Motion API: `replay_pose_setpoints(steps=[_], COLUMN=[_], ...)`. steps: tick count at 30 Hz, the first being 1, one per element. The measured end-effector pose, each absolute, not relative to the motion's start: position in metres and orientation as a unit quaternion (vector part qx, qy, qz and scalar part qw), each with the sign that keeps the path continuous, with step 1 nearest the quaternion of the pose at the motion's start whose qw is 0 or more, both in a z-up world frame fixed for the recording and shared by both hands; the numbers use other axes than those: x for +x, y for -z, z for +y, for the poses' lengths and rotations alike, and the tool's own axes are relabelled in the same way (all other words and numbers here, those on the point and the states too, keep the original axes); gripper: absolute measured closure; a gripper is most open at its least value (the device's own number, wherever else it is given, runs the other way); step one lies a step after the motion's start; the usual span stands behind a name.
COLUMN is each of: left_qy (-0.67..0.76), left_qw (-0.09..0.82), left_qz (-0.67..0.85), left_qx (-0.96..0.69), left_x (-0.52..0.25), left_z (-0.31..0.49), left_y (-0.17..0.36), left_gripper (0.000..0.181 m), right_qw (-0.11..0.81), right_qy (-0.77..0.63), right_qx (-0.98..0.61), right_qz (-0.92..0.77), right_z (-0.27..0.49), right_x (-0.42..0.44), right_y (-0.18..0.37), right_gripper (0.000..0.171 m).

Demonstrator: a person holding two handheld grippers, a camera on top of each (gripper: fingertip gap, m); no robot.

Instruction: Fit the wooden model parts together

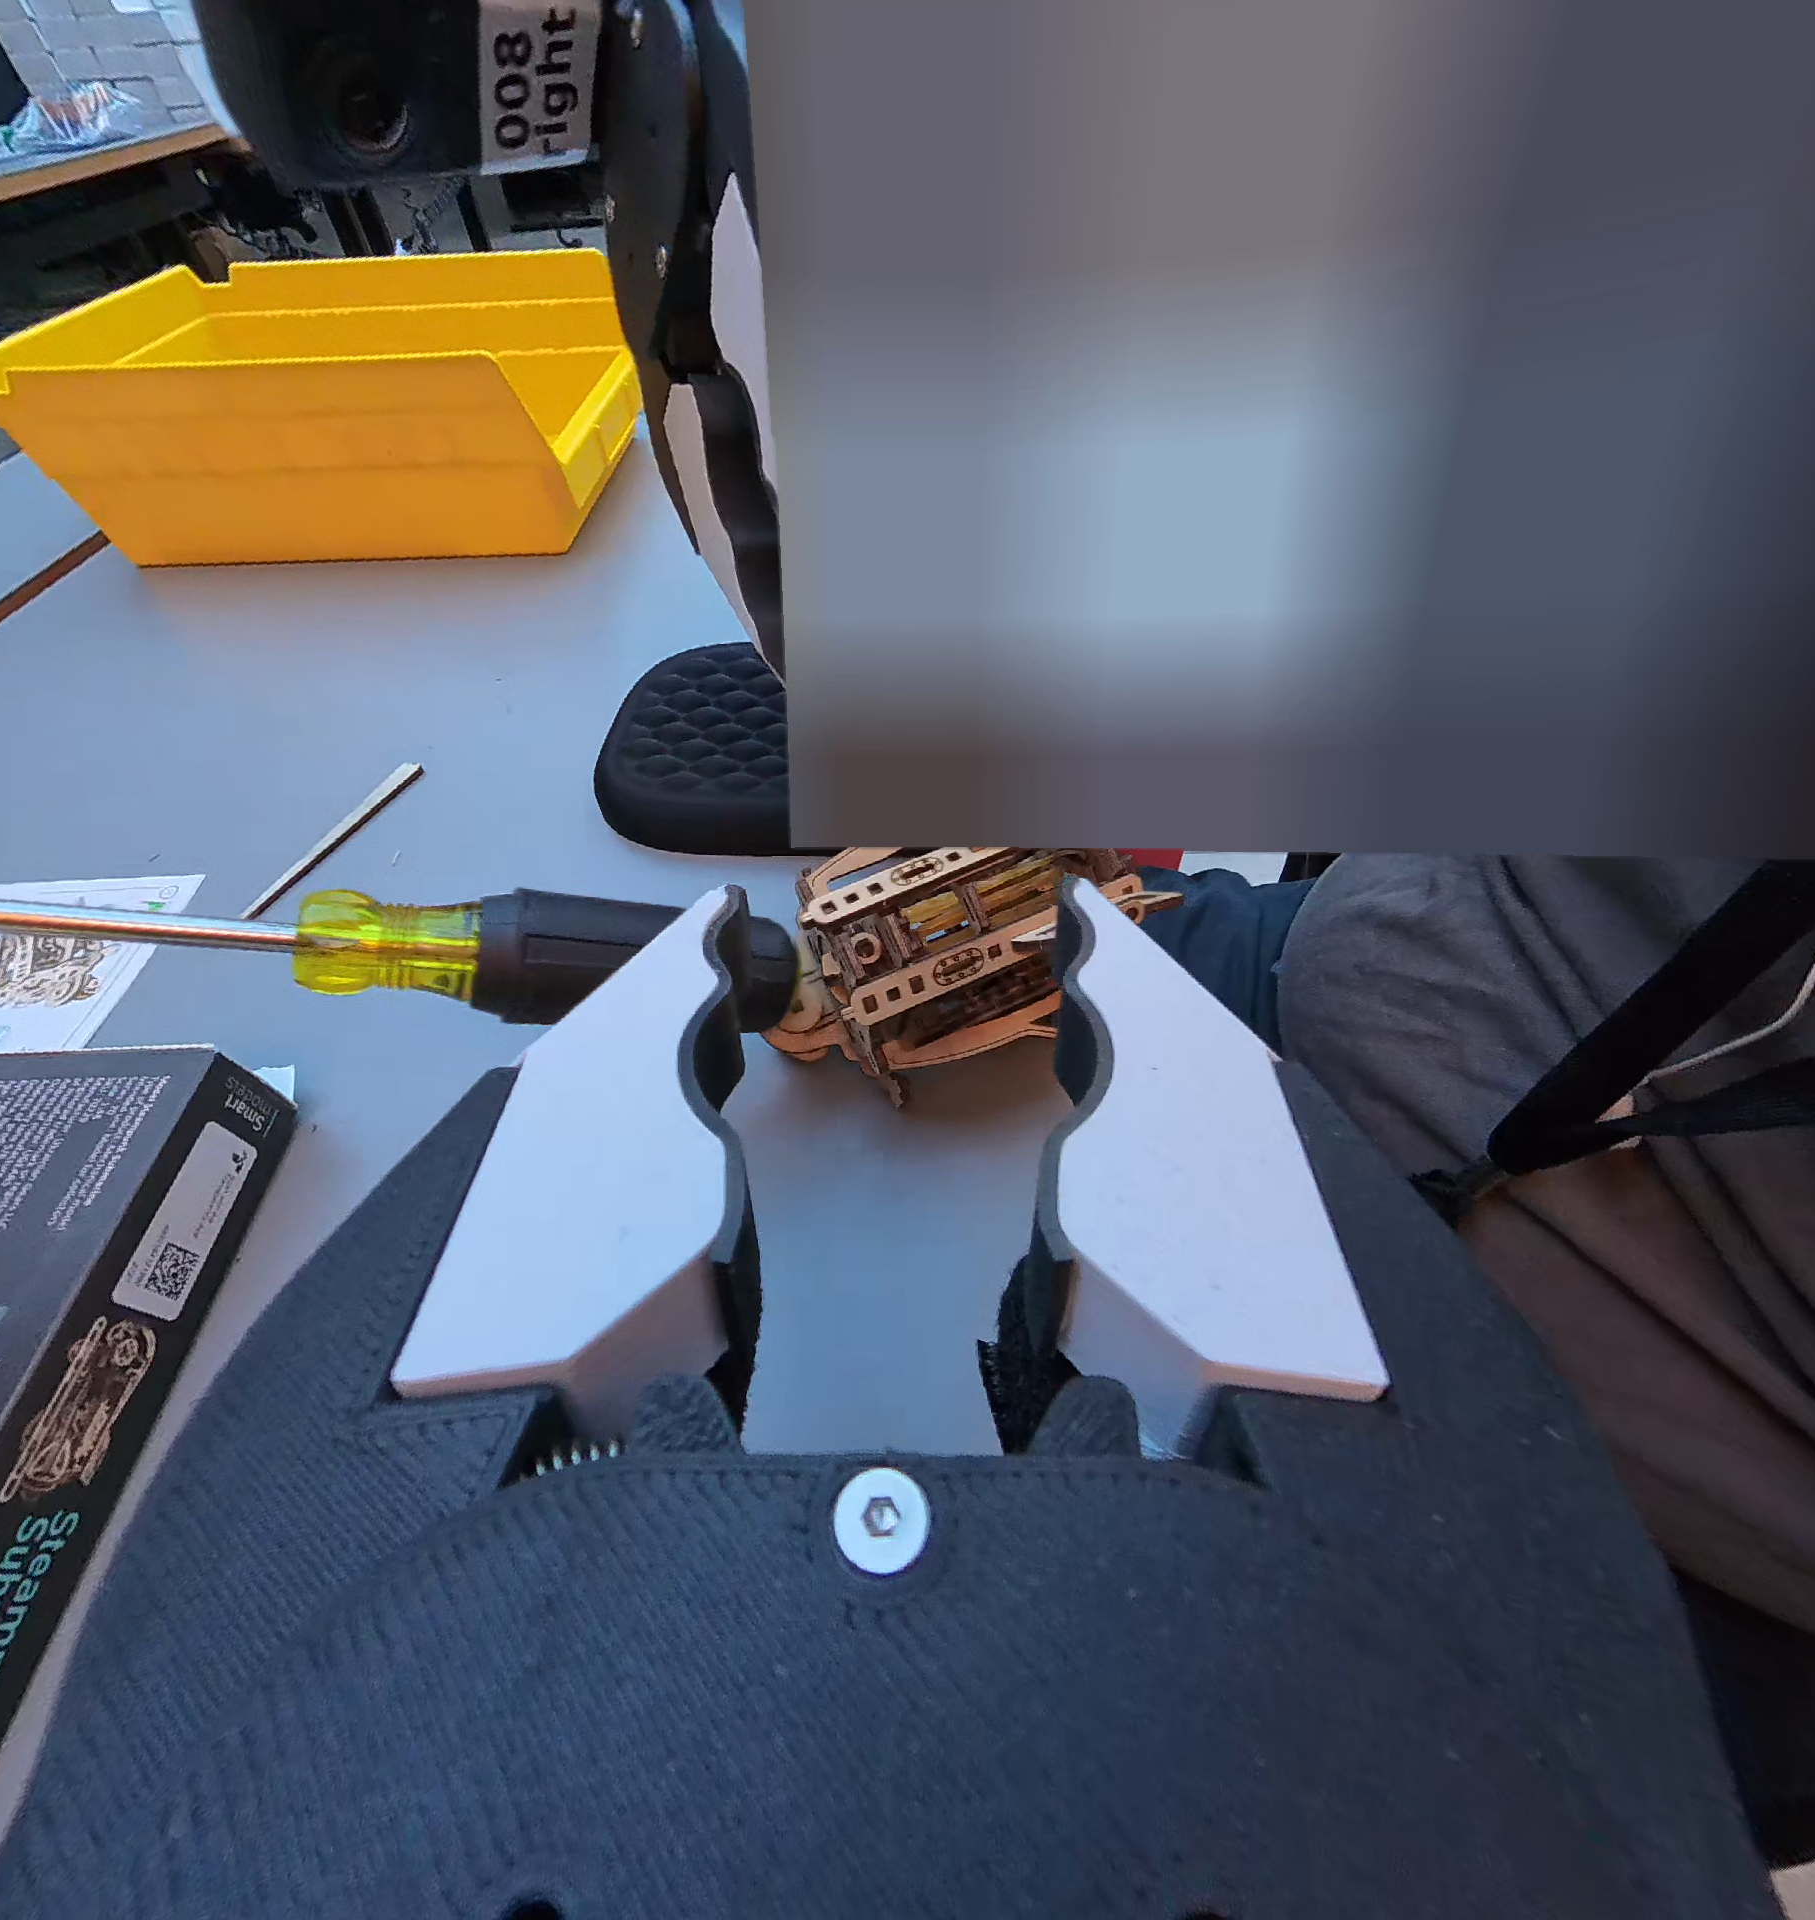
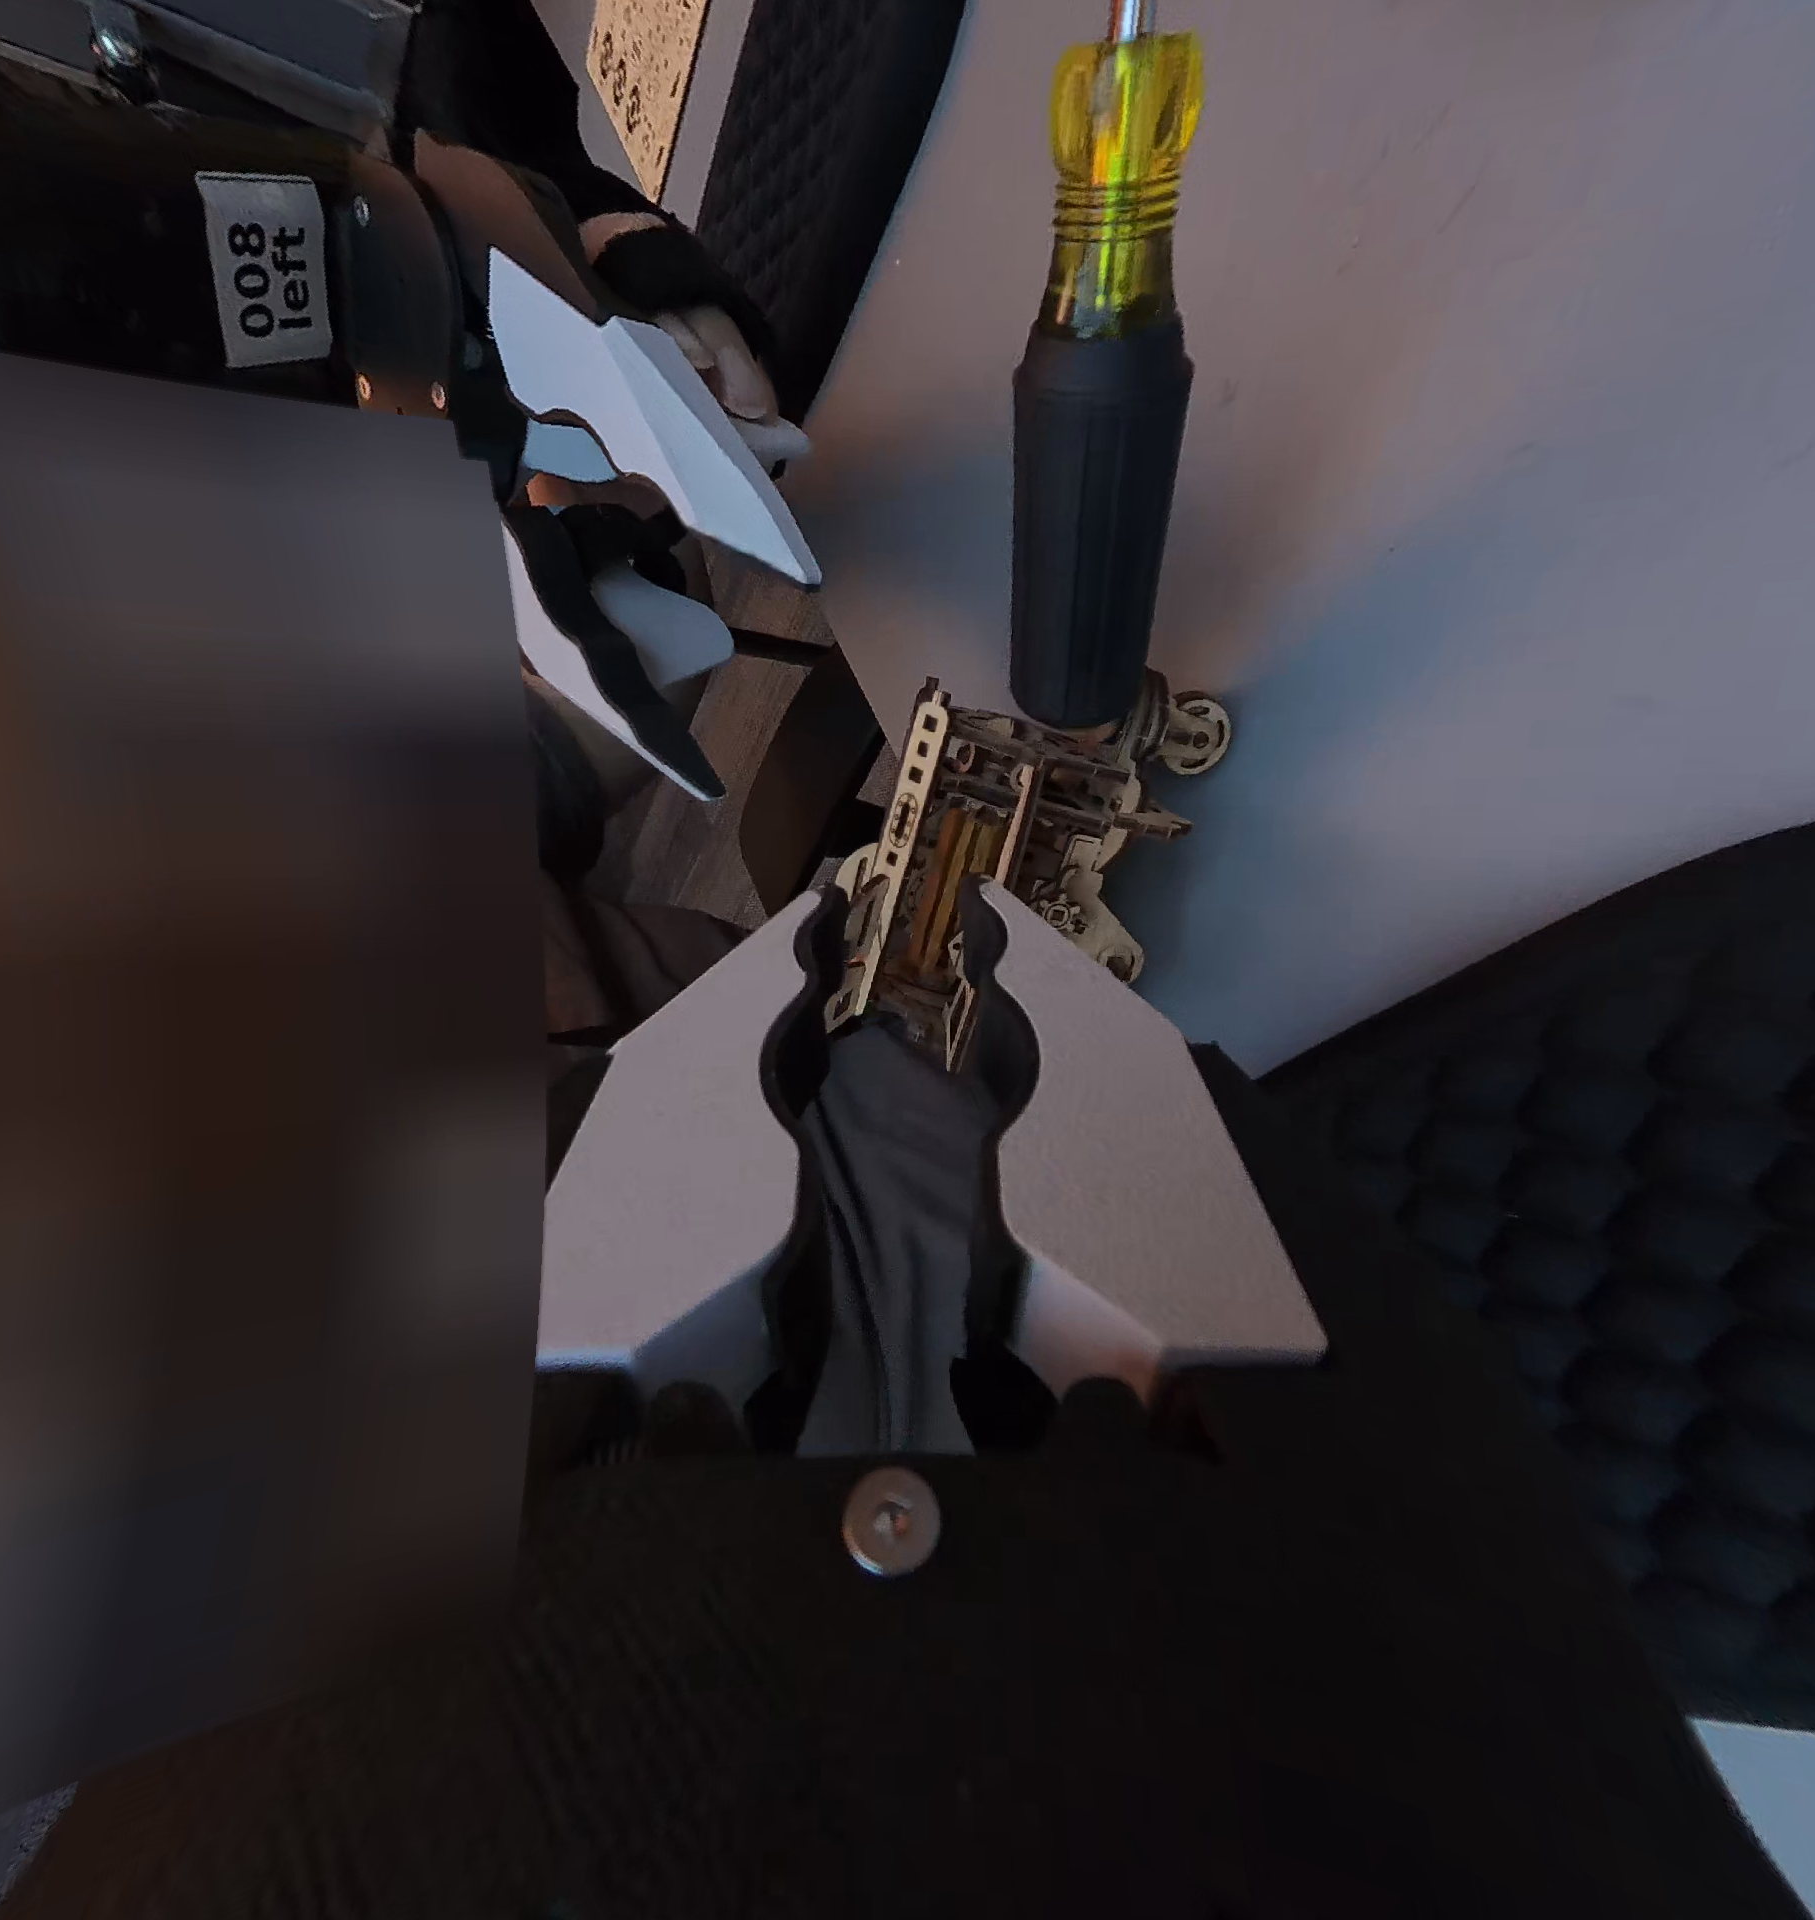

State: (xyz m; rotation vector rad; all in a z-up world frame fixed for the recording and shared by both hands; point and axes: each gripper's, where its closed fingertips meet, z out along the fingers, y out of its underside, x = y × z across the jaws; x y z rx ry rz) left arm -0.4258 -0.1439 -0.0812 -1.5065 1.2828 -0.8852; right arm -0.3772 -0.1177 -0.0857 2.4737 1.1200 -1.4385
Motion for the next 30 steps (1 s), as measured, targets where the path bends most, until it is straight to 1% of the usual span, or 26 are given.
replay_pose_setpoints(steps=[2, 4, 5, 10, 11, 14, 16, 18, 20, 23, 25, 27, 30], left_qy=[0.353, 0.348, 0.348, 0.345, 0.341, 0.314, 0.302, 0.293, 0.276, 0.266, 0.238, 0.213, 0.227], left_qw=[0.469, 0.474, 0.475, 0.477, 0.480, 0.505, 0.523, 0.531, 0.530, 0.523, 0.520, 0.517, 0.513], left_qz=[0.520, 0.512, 0.508, 0.483, 0.478, 0.458, 0.445, 0.435, 0.427, 0.403, 0.403, 0.403, 0.401], left_qx=[-0.621, -0.626, -0.629, -0.648, -0.652, -0.661, -0.661, -0.665, -0.678, -0.702, -0.714, -0.725, -0.725], left_x=[-0.428, -0.432, -0.433, -0.441, -0.441, -0.442, -0.440, -0.436, -0.435, -0.424, -0.415, -0.407, -0.395], left_z=[-0.145, -0.148, -0.150, -0.163, -0.167, -0.175, -0.181, -0.185, -0.181, -0.170, -0.162, -0.155, -0.152], left_y=[0.082, 0.082, 0.082, 0.087, 0.089, 0.095, 0.098, 0.103, 0.114, 0.130, 0.140, 0.145, 0.144], left_gripper=[0.122, 0.121, 0.120, 0.112, 0.110, 0.102, 0.097, 0.090, 0.082, 0.063, 0.052, 0.050, 0.058], right_qw=[-0.004, -0.068, -0.112, -0.345, -0.381, -0.453, -0.482, -0.508, -0.523, -0.523, -0.514, -0.496, -0.450], right_qy=[0.485, 0.497, 0.493, 0.445, 0.429, 0.407, 0.394, 0.379, 0.357, 0.319, 0.323, 0.346, 0.380], right_qx=[0.788, 0.764, 0.751, 0.636, 0.617, 0.580, 0.572, 0.570, 0.574, 0.580, 0.588, 0.599, 0.613], right_qz=[0.379, 0.405, 0.425, 0.528, 0.538, 0.541, 0.534, 0.523, 0.519, 0.537, 0.534, 0.526, 0.527], right_z=[-0.118, -0.117, -0.115, -0.128, -0.132, -0.148, -0.157, -0.164, -0.168, -0.169, -0.165, -0.160, -0.161], right_x=[-0.376, -0.373, -0.371, -0.360, -0.356, -0.348, -0.345, -0.345, -0.346, -0.352, -0.356, -0.359, -0.364], right_y=[0.082, 0.078, 0.076, 0.060, 0.059, 0.063, 0.072, 0.082, 0.097, 0.121, 0.129, 0.133, 0.135], right_gripper=[0.151, 0.153, 0.156, 0.154, 0.150, 0.124, 0.105, 0.092, 0.085, 0.086, 0.085, 0.087, 0.099])
